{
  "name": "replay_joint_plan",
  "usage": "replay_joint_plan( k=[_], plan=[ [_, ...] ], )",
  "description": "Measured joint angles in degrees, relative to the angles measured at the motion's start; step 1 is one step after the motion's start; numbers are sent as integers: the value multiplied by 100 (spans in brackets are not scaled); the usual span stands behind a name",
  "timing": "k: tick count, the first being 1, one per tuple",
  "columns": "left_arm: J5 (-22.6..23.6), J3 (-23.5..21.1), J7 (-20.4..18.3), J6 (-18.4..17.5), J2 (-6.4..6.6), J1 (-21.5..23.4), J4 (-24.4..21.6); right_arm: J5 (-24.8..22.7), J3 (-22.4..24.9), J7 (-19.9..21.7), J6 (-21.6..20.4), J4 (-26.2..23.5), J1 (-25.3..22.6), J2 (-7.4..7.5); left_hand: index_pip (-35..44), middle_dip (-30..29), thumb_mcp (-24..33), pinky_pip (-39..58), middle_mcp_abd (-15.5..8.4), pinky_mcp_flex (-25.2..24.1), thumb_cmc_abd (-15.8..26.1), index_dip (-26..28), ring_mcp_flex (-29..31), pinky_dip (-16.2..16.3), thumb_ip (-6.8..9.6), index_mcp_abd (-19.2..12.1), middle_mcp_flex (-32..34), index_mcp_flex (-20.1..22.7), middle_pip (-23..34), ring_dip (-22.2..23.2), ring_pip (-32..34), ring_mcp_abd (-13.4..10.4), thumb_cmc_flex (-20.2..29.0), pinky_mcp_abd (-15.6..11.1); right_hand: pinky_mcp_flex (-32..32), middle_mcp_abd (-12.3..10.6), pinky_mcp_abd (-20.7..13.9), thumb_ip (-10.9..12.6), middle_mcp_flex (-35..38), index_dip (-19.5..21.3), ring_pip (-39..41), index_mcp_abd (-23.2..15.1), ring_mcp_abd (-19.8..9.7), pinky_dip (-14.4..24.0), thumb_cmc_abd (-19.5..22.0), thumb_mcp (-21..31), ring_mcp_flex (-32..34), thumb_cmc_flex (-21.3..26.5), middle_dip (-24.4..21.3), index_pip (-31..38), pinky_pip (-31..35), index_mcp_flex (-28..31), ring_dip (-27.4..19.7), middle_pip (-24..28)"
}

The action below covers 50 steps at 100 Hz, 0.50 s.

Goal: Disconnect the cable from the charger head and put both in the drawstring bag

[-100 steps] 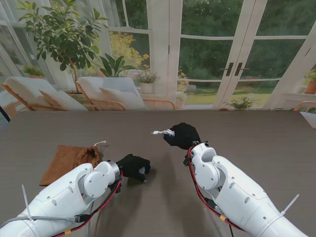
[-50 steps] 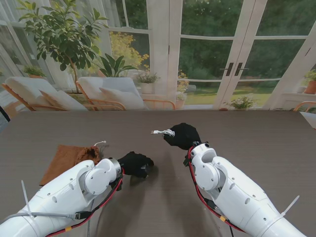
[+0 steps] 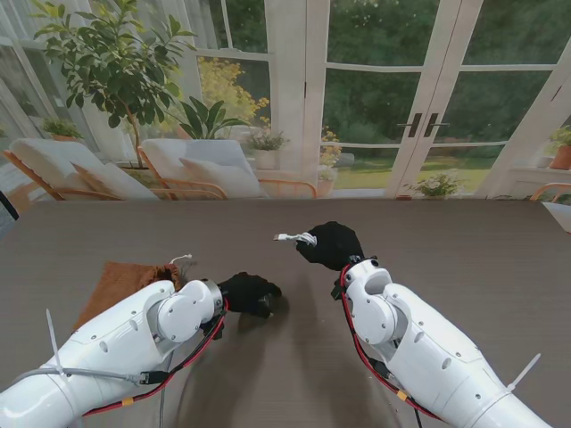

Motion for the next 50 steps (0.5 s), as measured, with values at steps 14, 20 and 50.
replay_joint_plan(
  k=[14, 20, 50],
  plan=[
    [8, 73, 47, 28, -45, -61, 91, -8, 3, 1, 0, 0, 0, 0, -2, 2, -5, -42, -26, -26, 12, -1, -4, 101, 2, 0, -87, -9, 460, 2, 335, -21, 56, -186, 0, -1, 0, 0, 0, 0, 0, 0, -1, 0, 25, -2, 0, 0, 0, 0, 0, -1, -1, 0],
    [5, 124, 70, 45, -53, -90, 117, -12, 6, 1, 1, -1, -1, 0, 2, 2, -18, -61, -26, -106, 54, -1, -110, 167, 2, 0, -183, -15, 684, 3, 493, -23, 58, -244, 0, -2, 0, 0, 0, 0, 0, -1, -1, 0, 53, -8, 0, 0, 0, 0, 0, -1, 0, 0],
    [19, 224, -6, 237, -62, -159, 84, -23, 23, 1, 15, -16, -8, 1, -118, 2, -171, -1164, -53, -155, 282, -96, -300, 222, 121, 3, -403, -290, 1072, 0, 715, -108, 61, -423, 0, -4, 0, 0, 0, 0, 0, -4, -4, 0, 74, -113, 0, 2, 0, 0, 0, -2, -1, 0]
  ],
)
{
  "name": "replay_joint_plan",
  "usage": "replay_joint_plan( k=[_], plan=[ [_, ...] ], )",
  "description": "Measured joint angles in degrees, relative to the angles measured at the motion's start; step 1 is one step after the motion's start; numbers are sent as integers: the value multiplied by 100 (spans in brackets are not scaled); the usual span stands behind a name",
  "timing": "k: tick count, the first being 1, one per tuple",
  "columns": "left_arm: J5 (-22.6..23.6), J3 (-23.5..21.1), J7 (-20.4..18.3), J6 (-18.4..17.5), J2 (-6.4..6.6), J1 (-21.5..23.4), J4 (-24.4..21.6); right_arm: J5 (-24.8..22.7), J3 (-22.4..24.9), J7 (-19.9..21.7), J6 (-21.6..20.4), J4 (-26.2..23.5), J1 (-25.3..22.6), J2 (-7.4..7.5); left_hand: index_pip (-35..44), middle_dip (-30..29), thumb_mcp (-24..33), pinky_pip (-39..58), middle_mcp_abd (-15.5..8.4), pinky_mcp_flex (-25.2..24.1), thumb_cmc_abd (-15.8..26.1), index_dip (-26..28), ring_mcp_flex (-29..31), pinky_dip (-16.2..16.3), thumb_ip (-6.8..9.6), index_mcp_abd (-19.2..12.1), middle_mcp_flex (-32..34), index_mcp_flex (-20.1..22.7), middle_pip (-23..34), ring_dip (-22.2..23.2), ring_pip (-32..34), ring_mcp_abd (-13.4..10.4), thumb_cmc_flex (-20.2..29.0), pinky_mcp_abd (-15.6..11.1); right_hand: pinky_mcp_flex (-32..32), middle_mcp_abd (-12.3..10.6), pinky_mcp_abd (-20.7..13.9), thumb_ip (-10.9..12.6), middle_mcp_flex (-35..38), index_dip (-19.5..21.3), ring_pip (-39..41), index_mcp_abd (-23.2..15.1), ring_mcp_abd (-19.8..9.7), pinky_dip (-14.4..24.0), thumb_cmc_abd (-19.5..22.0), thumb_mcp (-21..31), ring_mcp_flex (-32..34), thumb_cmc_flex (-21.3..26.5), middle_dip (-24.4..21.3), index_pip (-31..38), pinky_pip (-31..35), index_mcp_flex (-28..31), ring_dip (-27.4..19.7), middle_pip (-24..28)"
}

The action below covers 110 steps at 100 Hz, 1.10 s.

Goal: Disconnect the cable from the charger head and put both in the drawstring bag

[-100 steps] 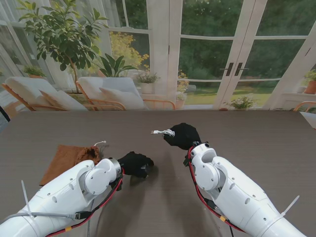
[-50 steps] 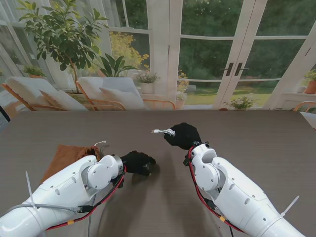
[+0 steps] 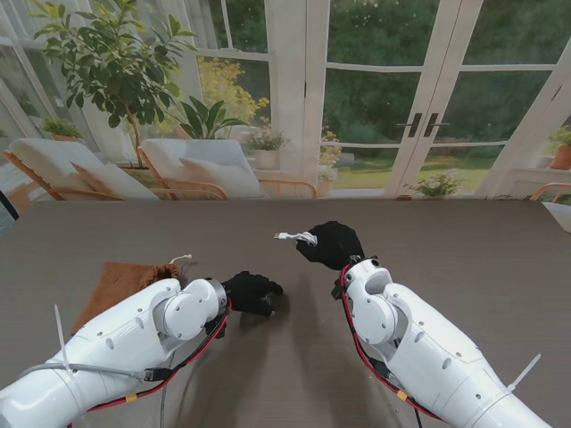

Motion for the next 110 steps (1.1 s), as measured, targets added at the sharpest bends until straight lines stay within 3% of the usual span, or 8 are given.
replay_joint_plan(
  k=[27, 53, 57, 74, 92, 104, 107, 110],
  plan=[
    [-6, 66, -93, 72, 20, -36, -33, -13, 14, 3, 13, -37, -23, 2, -64, 0, 0, -1893, -14, 73, 25, -143, -308, -579, 1, 1, -434, -79, 419, -59, 336, -114, -2, 147, 0, -2, 0, 0, 0, 0, 0, -1, -2, 0, 3, -3, 0, 0, 0, 0, 0, -30, -2, 0],
    [-153, 230, -235, 250, 27, -158, -22, -10, 11, -11, 32, -41, -27, 0, -182, 0, -353, -2471, -18, 26, 308, -169, -780, -702, 7, -38, -984, -408, 1075, -92, 890, -266, 40, 28, 0, -4, 0, 0, 0, 0, 0, -1, -3, 0, 4, -5, 0, 1, 0, 3, 0, -49, -4, 0],
    [-215, 247, -297, 322, 28, -176, -34, -10, 11, -13, 34, -41, -28, 0, -192, 0, -512, -2616, -30, 5, 369, -164, -854, -887, 114, -55, -1129, -517, 1181, -92, 973, -322, 112, -71, 0, -4, 0, 0, 0, 0, 0, -1, -3, 0, 4, -5, 0, 1, 0, 3, 0, -49, -4, 0],
    [-322, 305, -499, 444, 37, -257, -69, -9, 12, -29, 46, -50, -37, -1, -283, 0, -838, -2916, -96, 76, 512, -217, -1029, -1506, 121, -46, -1336, -681, 1218, -154, 1008, -451, 168, -146, 0, -5, 0, 0, 0, 0, 0, -1, -4, 0, 5, -5, 0, 1, 0, 4, 0, -50, -5, 0],
    [-339, 297, -499, 437, 37, -240, -64, -8, 15, -28, 62, -58, -44, -2, -526, 0, -910, -3217, -478, 256, 513, -631, -1093, -2723, 122, -44, -1469, -932, 1318, -155, 1077, -888, 167, -269, 0, -6, 0, 0, 0, 0, 0, -1, -4, 0, 5, -6, 0, 1, 0, 4, 0, -52, -6, 0],
    [-375, 307, -555, 453, 41, -243, -75, -9, 15, -31, 74, -59, -44, -3, -580, 0, -927, -3309, -668, 237, 513, -890, -1252, -3268, 125, -58, -1651, -1056, 1379, -155, 1150, -1045, 160, -277, 0, -7, 0, 0, 0, 0, 0, -1, -4, 0, 5, -6, 0, 1, 0, 5, 0, -52, -6, 0],
    [-387, 317, -580, 475, 45, -250, -89, -9, 15, -39, 78, -59, -44, -4, -598, 0, -962, -3323, -672, 235, 513, -941, -1285, -3383, 236, -61, -1699, -1083, 1383, -155, 1150, -1062, 140, -278, 0, -7, 0, 0, 0, 0, 0, 0, -4, 0, 5, -6, 0, 2, 0, 5, 0, -52, -6, 0],
    [-395, 334, -605, 507, 52, -262, -107, -10, 14, -48, 81, -59, -44, -5, -599, 0, -1004, -3350, -681, 235, 513, -965, -1309, -3438, 234, -63, -1725, -1133, 1384, -162, 1150, -1064, 54, -278, 0, -7, 0, 0, 0, 0, 0, -1, -4, 0, 5, -6, 0, 2, 0, 5, 0, -52, -6, 0]
  ],
)
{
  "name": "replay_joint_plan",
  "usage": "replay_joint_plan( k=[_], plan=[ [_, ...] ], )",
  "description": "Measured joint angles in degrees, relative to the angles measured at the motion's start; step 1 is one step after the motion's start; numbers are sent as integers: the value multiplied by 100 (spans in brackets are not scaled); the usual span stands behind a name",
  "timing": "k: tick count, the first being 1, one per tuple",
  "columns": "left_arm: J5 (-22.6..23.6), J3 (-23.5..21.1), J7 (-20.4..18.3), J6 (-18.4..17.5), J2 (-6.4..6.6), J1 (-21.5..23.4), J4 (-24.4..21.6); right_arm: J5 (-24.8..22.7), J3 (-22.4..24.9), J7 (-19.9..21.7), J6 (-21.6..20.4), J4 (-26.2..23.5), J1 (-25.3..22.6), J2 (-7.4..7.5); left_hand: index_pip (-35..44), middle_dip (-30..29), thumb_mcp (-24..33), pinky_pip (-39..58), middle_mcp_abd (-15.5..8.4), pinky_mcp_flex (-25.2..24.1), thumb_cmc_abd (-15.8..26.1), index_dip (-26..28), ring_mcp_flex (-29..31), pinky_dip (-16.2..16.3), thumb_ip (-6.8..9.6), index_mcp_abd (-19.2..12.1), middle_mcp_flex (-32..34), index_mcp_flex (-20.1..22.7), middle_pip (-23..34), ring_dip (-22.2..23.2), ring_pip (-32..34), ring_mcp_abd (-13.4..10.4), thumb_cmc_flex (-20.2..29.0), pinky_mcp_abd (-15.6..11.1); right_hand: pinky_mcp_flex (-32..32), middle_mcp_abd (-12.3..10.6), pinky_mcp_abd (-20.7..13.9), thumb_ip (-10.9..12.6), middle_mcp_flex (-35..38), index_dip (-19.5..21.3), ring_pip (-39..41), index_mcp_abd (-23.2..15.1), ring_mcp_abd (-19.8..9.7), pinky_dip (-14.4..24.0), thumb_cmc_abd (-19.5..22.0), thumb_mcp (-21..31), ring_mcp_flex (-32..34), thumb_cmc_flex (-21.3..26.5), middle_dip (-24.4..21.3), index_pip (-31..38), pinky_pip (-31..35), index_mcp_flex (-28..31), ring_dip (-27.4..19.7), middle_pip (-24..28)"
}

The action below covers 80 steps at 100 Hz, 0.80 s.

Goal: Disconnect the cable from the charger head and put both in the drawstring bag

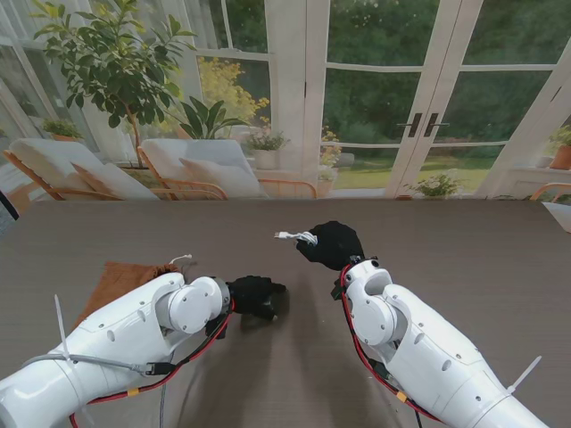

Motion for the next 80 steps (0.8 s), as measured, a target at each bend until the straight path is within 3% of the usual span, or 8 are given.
replay_joint_plan(
  k=[16, 36, 53, 80],
  plan=[
    [0, 45, -73, 105, 10, -32, -53, 11, -4, -8, 15, 0, 0, -5, 0, 0, -179, -30, -27, -4, 0, -49, -101, -193, 0, -1, -105, -91, 17, -22, 0, 0, -186, 16, 0, -1, 0, 0, 0, 0, 0, 0, 0, 0, 0, -1, 0, 0, 0, 1, 0, -1, -1, 0],
    [52, 28, -100, 177, 14, -12, -111, 11, -4, 0, 19, 0, -1, -6, 0, -55, -205, -30, -35, -4, 0, -50, -112, -204, 0, -16, -121, -96, 17, -134, 0, 0, -311, 59, 0, -2, 0, 0, 0, 0, 0, 0, -1, 0, 0, -1, 0, 0, 0, 2, 0, -1, -9, 0],
    [157, 28, -81, 140, 20, 2, -127, 6, -4, 1, 21, -1, -1, -6, -92, -55, -302, -31, -77, 58, 182, -211, -120, -266, 0, -257, -164, -390, 17, -173, 0, 0, -400, 115, 0, -2, 0, 0, 0, 0, 0, 0, -1, 0, 0, -1, 0, 0, 0, 2, 0, -1, -11, 0],
    [511, -110, -50, 44, 52, 131, -240, 8, -4, 32, 29, -22, -4, -4, -150, -597, -440, -31, -239, 61, 229, -403, -107, -274, 0, -440, -158, -522, 19, -809, -1, -4, -523, 242, 0, -2, 0, 0, 0, 0, 0, 0, -1, 0, 0, -2, 0, 0, 0, 2, 0, -2, -13, 0]
  ],
)
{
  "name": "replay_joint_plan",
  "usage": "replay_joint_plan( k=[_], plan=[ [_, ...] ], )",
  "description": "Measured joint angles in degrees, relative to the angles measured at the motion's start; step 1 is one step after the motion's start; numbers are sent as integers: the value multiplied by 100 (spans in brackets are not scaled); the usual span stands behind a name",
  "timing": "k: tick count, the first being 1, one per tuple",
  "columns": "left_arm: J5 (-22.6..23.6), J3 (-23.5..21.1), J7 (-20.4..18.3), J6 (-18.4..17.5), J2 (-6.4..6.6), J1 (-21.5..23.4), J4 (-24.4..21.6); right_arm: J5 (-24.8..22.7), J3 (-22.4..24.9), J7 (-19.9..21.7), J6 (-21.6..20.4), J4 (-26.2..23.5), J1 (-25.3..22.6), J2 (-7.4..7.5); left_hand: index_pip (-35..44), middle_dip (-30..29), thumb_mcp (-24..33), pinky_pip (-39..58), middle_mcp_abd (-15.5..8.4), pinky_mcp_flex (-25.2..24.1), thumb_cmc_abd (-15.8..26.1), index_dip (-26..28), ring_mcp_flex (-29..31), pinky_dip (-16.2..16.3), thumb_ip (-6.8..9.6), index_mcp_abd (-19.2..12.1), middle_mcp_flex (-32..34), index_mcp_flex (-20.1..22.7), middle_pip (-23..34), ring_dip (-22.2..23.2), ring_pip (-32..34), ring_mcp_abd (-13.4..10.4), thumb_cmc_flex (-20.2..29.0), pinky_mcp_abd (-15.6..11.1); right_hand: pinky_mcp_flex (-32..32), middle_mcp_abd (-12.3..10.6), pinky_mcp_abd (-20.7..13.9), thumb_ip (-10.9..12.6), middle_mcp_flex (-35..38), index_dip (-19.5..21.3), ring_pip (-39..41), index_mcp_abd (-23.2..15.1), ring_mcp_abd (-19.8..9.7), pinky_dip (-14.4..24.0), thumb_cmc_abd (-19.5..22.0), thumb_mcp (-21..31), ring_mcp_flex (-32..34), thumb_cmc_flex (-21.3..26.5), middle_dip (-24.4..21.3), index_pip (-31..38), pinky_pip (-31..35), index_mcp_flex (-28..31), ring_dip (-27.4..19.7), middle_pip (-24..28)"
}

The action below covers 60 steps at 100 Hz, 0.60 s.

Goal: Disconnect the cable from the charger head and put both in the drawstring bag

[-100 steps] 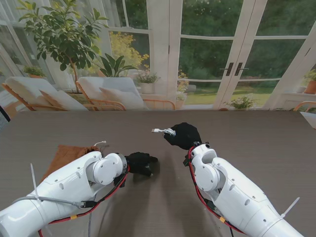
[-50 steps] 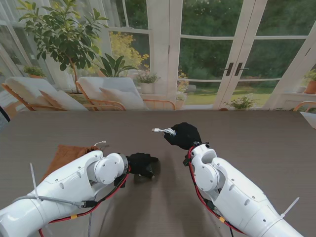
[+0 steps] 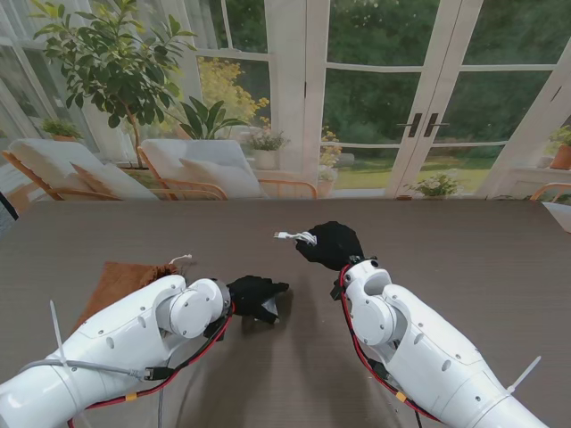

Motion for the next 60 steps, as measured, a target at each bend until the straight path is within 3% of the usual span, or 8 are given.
replay_joint_plan(
  k=[19, 32, 42, 45, 49, 56, 58, 60],
  plan=[
    [329, -233, 246, -121, 9, 265, -96, 0, 2, 22, 1, -6, 0, 1, 15, -401, -1, 0, -107, 1, 0, -12, 33, 21, 4, -100, 75, -1, 0, -353, 0, 0, -164, 126, 0, -1, 0, 0, 0, 0, 0, 0, -1, 0, 0, 0, 0, 0, 0, 0, 0, -1, -4, 0],
    [492, -343, 450, -227, 10, 396, -117, -1, 1, 31, 1, -9, 0, 3, 84, -875, 226, 8, -144, 1, 0, 180, 143, 394, 23, -100, 227, 84, 0, -717, 9, 0, -312, 138, 0, -2, 0, 0, 0, 0, 0, 0, -1, 0, 0, 0, 0, 1, 0, 0, 0, -1, -4, 0],
    [534, -369, 486, -269, 27, 433, -127, -2, -1, 37, 7, -14, 0, 3, 83, -1046, 239, 8, -202, 1, 0, 180, 135, 306, 25, -97, 193, 204, 0, -878, 12, -65, -403, 119, 0, -2, 0, 0, 0, 0, 0, 0, -2, 0, 0, 0, 0, 1, 0, 0, 0, -1, -5, 0],
    [541, -373, 468, -283, 34, 430, -134, -2, -1, 44, 10, -17, 0, 4, 94, -1163, 239, 9, -215, 1, 0, 180, 138, 289, 25, -94, 194, 243, 1, -1115, 50, -81, -404, 111, 0, -2, 0, 0, 0, 0, 0, 0, -2, 0, 0, 0, 0, 1, 0, 0, 0, -1, -5, 0],
    [558, -386, 457, -310, 41, 431, -139, -2, -1, 57, 14, -24, 0, 5, 103, -1347, 239, 9, -236, 1, 0, 183, 146, 286, 25, -94, 220, 299, 2, -1908, 363, -90, -403, 109, 0, -2, 0, 0, 0, 0, 0, 0, -2, 0, 1, -1, 0, 1, 0, 0, 0, -1, -5, 0],
    [609, -431, 495, -348, 40, 464, -137, -2, -1, 77, 18, -38, 0, 8, 172, -1972, 259, 9, -241, 1, 0, 296, 130, 304, 22, -39, 199, 393, 1, -2428, 353, -87, -403, 108, 0, -2, 0, 0, 0, 0, 0, 0, -2, 0, 1, -1, 0, 1, 0, 0, 0, -1, -5, 0],
    [638, -464, 556, -352, 36, 493, -132, -2, -2, 87, 19, -44, 0, 10, 227, -2235, 336, 11, -241, 1, 0, 375, 127, 359, 22, -22, 193, 455, -264, -2522, 154, -87, -403, 108, 0, -2, 0, 0, 0, 0, 0, -1, -2, 0, 1, -1, 0, 1, 0, 0, 0, -1, -5, 0],
    [648, -476, 582, -353, 34, 503, -129, -2, -2, 90, 19, -47, 0, 11, 256, -2509, 379, 11, -234, 1, 0, 439, 107, 415, 21, 2, 193, 512, -1424, -2533, -172, -87, -404, 108, 0, -2, 0, 0, 0, 0, 0, -1, -2, 0, 1, -1, 0, 1, 0, 0, 0, -1, -5, 0]
  ],
)
